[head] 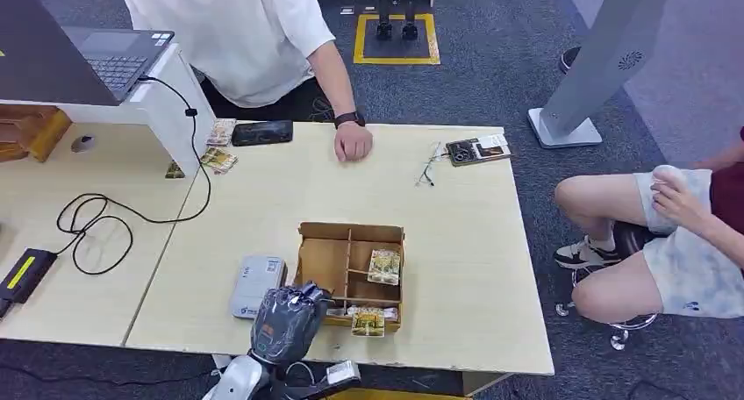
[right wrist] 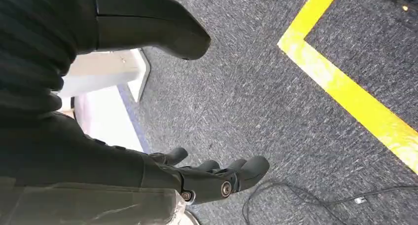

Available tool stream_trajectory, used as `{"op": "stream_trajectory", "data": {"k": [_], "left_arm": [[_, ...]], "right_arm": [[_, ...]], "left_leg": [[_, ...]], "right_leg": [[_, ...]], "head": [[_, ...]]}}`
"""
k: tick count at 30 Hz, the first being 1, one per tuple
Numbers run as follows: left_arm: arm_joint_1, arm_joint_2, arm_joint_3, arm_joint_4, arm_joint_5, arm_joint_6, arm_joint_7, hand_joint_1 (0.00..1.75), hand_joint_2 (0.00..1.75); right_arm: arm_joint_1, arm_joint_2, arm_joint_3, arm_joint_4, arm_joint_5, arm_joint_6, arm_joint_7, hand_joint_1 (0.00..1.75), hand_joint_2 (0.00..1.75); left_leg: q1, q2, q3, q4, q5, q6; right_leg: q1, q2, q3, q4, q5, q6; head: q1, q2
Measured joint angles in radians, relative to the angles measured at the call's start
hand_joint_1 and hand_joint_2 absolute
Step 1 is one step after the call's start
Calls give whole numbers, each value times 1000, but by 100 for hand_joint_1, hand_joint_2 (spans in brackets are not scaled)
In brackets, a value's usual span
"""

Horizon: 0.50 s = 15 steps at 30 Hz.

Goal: Pass the card to the sensor for recognition and then transmit it.

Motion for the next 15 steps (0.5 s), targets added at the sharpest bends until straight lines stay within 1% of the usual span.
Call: {"op": "stream_trajectory", "data": {"k": [1, 2, 3, 4, 6, 8, 9, 10, 11, 14, 15], "left_arm": [[10, -6, 9, -14, -2, 0, -29, 175, 175], [26, -14, 24, -33, 1, 0, -70, 175, 175], [46, -36, 54, -62, 6, 1, -129, 175, 175], [64, -64, 96, -102, 19, 1, -212, 175, 175], [89, -128, 179, -165, 51, 2, -352, 175, 175], [104, -199, 272, -221, 107, 2, -462, 175, 175], [110, -224, 309, -249, 140, 1, -502, 175, 175], [112, -247, 339, -272, 168, 1, -519, 175, 175], [117, -257, 367, -304, 211, 1, -526, 175, 175], [129, -267, 417, -384, 321, 1, -524, 175, 175], [131, -269, 426, -404, 336, 1, -520, 175, 175]], "right_arm": [[0, 0, 0, 0, -2, 0, 0, 0, 175], [1, 0, 0, 0, -2, -2, 0, 0, 175], [1, 0, 0, 0, -1, -2, 0, 0, 175], [2, 0, 0, 0, -1, -3, 2, 0, 175], [1, 0, 0, 0, -1, -3, 6, 0, 175], [2, 0, 0, 0, -1, -5, 8, 0, 175], [2, 0, 0, 0, -1, -6, 8, 0, 175], [2, 0, 0, 0, -1, -6, 10, 0, 175], [2, 0, 0, 0, -1, -8, 11, 0, 175], [2, 0, 0, 1, -1, -12, 16, 0, 175], [2, 0, 0, 1, -1, -13, 16, 0, 175]], "left_leg": [[0, 0, 0, 0, 0, 0], [0, 0, 0, 0, 0, 0], [0, 0, 0, 0, 0, 0], [0, 0, -1, 0, 0, 0], [0, 0, -1, 0, 0, 0], [-1, 0, -1, 0, 0, 1], [-1, 0, -1, 0, 0, 1], [-1, 0, -1, 0, 0, 1], [0, 0, 0, 0, 0, 1], [0, 0, 0, 0, 0, 0], [0, 0, 0, 0, 0, 0]], "right_leg": [[0, 0, 0, 0, 0, 0], [0, 0, 0, 0, 0, 0], [0, 0, 0, 0, 0, 0], [0, 0, -1, 0, 0, 0], [0, 0, 0, -1, 0, 0], [-1, 0, 0, -1, 0, 0], [-1, 0, 0, -1, 0, 0], [-1, 0, -1, -1, 0, 0], [-1, 1, -1, -1, 0, 0], [-1, 0, -1, 0, 0, 0], [0, 0, -1, 0, 0, 0]], "head": [[0, 0], [0, 0], [0, 0], [0, 0], [0, 0], [0, 0], [0, 0], [0, 0], [3, 0], [0, 0], [0, 0]]}}
